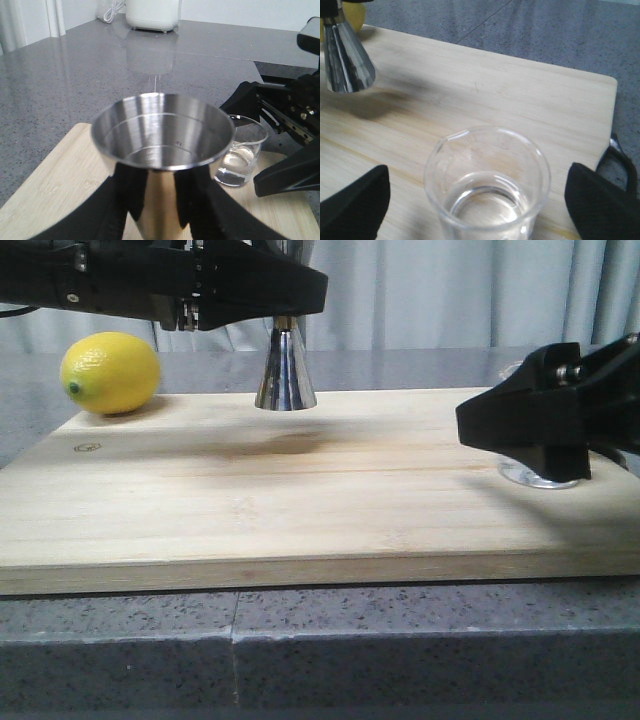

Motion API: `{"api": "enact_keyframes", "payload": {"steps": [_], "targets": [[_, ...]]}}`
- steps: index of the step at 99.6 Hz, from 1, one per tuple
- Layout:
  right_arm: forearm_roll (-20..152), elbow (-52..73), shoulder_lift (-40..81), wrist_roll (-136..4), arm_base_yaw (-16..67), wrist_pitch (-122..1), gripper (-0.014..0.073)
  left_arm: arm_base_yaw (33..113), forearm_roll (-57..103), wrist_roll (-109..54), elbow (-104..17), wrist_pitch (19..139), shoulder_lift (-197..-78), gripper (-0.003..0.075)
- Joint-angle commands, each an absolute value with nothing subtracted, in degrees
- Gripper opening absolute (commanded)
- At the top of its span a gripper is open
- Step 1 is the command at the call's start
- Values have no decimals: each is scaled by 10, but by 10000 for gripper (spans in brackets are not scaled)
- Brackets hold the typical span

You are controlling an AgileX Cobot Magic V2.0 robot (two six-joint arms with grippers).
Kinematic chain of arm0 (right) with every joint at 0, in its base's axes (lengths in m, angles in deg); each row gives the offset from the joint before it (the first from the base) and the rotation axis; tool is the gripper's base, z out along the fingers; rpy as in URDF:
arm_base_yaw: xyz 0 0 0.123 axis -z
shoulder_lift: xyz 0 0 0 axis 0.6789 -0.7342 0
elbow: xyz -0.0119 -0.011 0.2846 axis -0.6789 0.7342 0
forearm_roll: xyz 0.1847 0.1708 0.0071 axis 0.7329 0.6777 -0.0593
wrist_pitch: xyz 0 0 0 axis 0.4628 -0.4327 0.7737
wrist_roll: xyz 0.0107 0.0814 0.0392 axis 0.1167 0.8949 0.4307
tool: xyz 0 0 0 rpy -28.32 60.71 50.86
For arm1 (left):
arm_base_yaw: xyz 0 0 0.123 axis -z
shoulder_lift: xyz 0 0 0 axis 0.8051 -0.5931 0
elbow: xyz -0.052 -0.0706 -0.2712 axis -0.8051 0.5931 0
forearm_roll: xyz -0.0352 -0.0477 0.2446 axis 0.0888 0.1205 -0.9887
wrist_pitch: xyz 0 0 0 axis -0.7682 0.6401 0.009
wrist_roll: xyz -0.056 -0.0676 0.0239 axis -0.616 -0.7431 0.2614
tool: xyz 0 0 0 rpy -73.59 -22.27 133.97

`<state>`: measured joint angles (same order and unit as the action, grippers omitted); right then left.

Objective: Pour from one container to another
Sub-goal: 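Reach the right gripper to the glass beaker and grasp it, then lift the beaker with the right gripper and move it over the jigger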

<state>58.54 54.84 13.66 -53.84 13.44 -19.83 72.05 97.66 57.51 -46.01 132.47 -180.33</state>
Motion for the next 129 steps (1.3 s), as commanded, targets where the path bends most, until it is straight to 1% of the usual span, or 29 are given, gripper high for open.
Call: {"api": "enact_keyframes", "payload": {"steps": [1,9,25,31,37,73,88,99,111,129], "targets": [[579,535,135,-541,135,-148,617,727,1025,571,-477,1382,-1781,222],[579,535,133,-541,135,-148,584,727,1025,571,-477,1382,-1781,222],[579,535,133,-541,135,-148,426,727,1025,571,-477,1382,-1781,222],[579,535,133,-541,135,-148,379,727,1025,571,-477,1382,-1781,222],[579,535,133,-541,135,-148,353,727,1025,571,-477,1382,-1781,222],[579,535,133,-541,135,-152,281,727,1025,571,-477,1382,-1781,222],[579,530,134,-541,135,-158,279,727,1025,571,-477,1382,-1781,222],[579,504,137,-541,135,-177,279,727,1025,571,-477,1382,-1781,222],[579,444,148,-547,139,-252,279,727,1025,571,-477,1382,-1781,222],[570,313,159,-550,167,-418,279,727,1025,571,-477,1382,-1781,222]]}}
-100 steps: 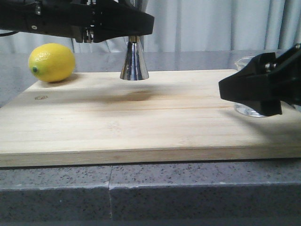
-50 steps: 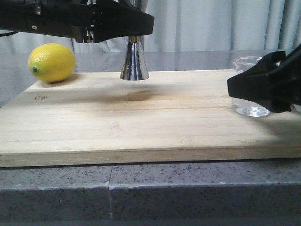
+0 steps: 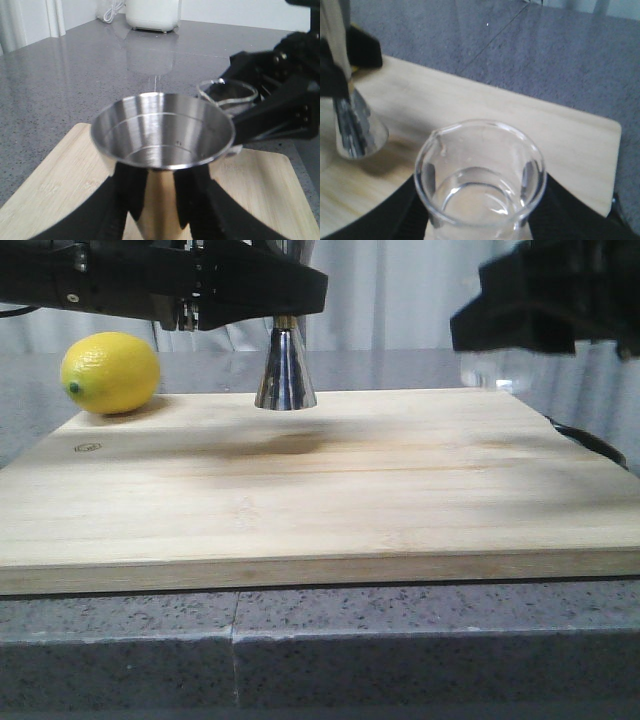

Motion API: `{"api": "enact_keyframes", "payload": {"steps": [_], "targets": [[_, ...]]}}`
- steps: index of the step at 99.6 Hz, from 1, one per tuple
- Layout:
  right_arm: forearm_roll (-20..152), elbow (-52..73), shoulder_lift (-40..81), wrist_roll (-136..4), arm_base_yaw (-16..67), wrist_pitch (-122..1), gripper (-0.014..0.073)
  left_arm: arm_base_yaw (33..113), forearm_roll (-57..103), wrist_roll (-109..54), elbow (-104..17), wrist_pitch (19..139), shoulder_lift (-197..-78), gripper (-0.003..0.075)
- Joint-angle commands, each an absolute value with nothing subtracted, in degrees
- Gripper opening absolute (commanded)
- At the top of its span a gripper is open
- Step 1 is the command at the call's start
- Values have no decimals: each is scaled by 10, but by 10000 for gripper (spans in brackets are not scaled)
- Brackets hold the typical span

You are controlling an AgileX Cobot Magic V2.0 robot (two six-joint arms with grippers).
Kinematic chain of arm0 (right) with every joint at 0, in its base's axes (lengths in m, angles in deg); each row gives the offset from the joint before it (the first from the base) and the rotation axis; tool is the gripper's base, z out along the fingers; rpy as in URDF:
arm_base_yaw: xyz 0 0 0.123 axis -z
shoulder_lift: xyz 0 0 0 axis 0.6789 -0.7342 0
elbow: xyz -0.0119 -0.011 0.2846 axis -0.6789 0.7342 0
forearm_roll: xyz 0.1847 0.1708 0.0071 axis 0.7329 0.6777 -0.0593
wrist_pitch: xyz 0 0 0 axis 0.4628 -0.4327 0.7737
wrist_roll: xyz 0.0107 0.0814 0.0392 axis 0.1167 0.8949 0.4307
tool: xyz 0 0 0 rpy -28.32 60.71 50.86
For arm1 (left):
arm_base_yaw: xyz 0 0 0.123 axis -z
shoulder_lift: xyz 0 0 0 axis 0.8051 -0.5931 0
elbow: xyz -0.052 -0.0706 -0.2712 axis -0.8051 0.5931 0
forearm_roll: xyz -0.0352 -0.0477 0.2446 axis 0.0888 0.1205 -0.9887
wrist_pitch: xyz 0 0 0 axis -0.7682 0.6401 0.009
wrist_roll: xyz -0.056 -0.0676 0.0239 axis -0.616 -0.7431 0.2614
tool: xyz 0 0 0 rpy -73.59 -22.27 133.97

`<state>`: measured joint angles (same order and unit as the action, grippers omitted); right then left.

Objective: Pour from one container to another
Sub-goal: 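Lift the beaker with the right gripper and move it over the jigger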

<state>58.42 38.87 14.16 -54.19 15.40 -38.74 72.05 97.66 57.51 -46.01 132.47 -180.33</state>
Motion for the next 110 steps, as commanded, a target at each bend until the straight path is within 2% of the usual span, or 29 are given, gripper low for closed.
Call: {"api": "enact_keyframes", "payload": {"steps": [1,21,41,110], "targets": [[568,308,159,-550,169,-425,279,727,1025,571,-477,1382,-1781,222],[523,162,142,-552,169,-595,279,727,1025,571,-477,1382,-1781,222],[521,34,96,-616,156,-752,279,727,1025,571,-477,1382,-1781,222],[456,-300,-79,-831,56,-1071,279,727,1025,571,-477,1382,-1781,222]]}}
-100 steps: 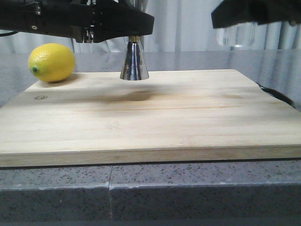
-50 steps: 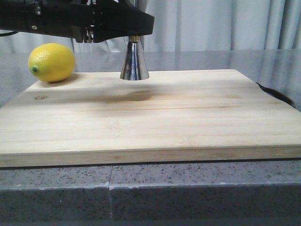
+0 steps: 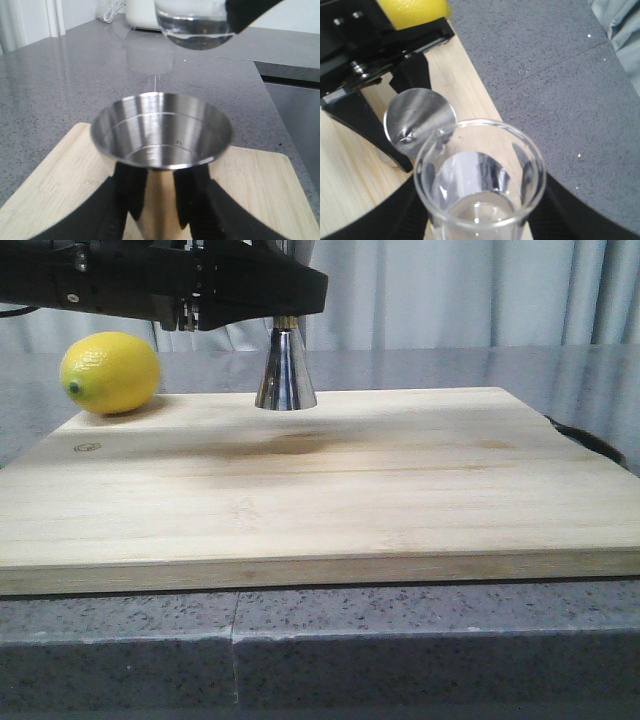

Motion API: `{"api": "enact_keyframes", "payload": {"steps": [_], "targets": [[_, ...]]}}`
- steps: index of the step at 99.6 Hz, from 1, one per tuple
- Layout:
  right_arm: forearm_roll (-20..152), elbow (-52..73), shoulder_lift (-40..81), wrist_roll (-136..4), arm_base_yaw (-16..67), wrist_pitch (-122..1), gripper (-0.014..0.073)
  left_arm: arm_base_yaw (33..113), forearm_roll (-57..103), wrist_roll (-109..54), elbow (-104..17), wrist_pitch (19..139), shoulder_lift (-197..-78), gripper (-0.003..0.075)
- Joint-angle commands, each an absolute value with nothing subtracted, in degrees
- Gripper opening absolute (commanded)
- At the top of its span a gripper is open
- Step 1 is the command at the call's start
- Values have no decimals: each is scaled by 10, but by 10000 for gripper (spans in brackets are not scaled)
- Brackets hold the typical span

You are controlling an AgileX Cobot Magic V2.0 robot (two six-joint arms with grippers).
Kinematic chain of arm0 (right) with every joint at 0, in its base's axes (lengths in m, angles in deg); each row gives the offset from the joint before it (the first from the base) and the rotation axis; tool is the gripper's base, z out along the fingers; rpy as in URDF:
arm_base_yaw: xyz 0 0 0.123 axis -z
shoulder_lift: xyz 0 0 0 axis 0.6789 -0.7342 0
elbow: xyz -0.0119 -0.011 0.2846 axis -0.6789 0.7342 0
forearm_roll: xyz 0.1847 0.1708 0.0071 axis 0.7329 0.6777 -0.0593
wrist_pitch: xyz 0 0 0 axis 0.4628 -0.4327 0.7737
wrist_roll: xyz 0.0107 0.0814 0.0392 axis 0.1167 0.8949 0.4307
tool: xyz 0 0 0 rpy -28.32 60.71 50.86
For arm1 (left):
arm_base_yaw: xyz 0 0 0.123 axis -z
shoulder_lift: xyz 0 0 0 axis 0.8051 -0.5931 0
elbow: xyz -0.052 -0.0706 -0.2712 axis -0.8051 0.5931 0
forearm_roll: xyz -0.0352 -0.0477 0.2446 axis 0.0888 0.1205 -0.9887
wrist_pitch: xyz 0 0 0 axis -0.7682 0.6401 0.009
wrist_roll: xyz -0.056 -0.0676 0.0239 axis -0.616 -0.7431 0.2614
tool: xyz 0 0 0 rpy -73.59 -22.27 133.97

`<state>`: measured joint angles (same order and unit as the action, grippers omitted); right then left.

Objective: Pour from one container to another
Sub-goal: 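Lift the beaker with the right gripper and move it over the jigger, then tilt the beaker with the right gripper, pouring liquid into the jigger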

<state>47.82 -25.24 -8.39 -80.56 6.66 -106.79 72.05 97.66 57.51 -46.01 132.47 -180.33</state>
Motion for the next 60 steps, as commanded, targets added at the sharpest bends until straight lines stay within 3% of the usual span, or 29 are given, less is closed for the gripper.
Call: {"api": "enact_keyframes", "payload": {"steps": [1,60], "targets": [[454,-304,-82,-831,55,-1073,279,727,1025,571,-477,1382,-1781,222],[346,-340,-127,-888,13,-1114,279,727,1025,571,-477,1382,-1781,222]]}}
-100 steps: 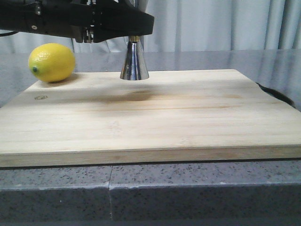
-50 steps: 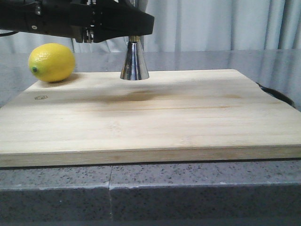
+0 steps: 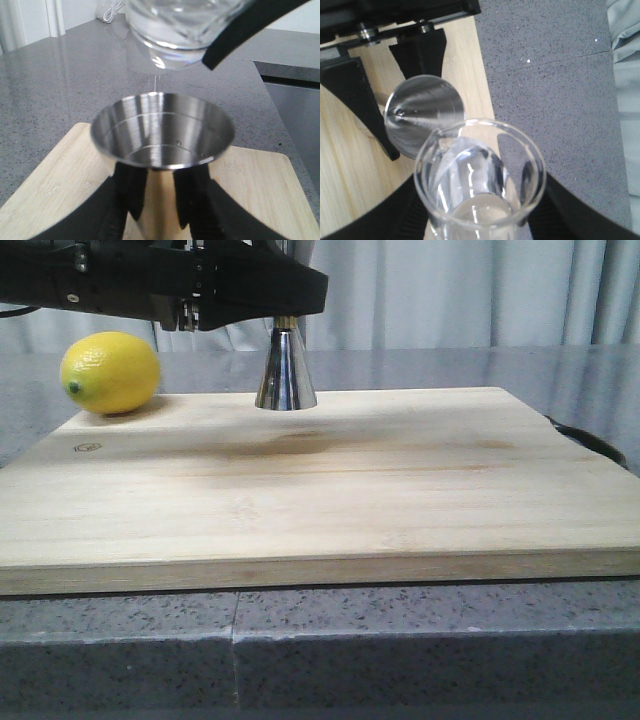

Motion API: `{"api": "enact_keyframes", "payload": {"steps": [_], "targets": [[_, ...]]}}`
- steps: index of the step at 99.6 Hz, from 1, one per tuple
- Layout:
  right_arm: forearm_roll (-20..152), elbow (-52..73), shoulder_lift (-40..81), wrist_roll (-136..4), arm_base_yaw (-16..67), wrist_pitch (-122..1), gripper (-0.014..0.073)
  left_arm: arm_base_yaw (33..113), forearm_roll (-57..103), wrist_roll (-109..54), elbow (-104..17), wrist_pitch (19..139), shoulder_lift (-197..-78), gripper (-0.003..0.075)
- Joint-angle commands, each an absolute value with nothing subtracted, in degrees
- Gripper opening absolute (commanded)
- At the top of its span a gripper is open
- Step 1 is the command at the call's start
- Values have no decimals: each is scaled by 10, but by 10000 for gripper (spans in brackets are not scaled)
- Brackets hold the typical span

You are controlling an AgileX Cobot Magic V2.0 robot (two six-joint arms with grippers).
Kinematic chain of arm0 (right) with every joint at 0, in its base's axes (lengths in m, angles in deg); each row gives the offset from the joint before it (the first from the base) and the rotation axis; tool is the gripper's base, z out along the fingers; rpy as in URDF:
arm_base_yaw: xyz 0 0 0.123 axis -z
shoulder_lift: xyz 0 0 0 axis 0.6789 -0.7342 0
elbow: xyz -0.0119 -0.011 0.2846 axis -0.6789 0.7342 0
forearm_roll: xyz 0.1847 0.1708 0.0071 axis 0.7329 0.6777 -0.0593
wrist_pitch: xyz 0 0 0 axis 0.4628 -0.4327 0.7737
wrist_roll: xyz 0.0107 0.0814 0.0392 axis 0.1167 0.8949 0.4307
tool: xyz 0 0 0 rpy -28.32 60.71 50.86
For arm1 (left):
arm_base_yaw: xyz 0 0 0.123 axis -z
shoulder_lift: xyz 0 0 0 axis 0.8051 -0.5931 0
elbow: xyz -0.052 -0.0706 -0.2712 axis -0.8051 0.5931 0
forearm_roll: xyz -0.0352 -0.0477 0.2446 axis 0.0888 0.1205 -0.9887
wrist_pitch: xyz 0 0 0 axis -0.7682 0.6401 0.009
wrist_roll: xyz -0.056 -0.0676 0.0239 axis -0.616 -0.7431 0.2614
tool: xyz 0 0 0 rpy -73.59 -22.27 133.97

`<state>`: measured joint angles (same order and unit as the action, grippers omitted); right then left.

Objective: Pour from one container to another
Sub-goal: 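Tilt the beaker with the right gripper, pouring liquid into the jigger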

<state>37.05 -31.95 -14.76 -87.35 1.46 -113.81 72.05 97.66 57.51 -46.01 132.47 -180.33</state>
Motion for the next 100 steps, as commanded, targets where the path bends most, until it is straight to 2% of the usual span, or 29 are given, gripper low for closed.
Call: {"api": "enact_keyframes", "payload": {"steps": [1,100], "targets": [[346,-340,-129,-890,13,-1114,279,727,1025,571,-477,1382,-1781,222],[323,-340,-133,-1010,13,-1105,279,727,1025,571,-477,1382,-1781,222]]}}
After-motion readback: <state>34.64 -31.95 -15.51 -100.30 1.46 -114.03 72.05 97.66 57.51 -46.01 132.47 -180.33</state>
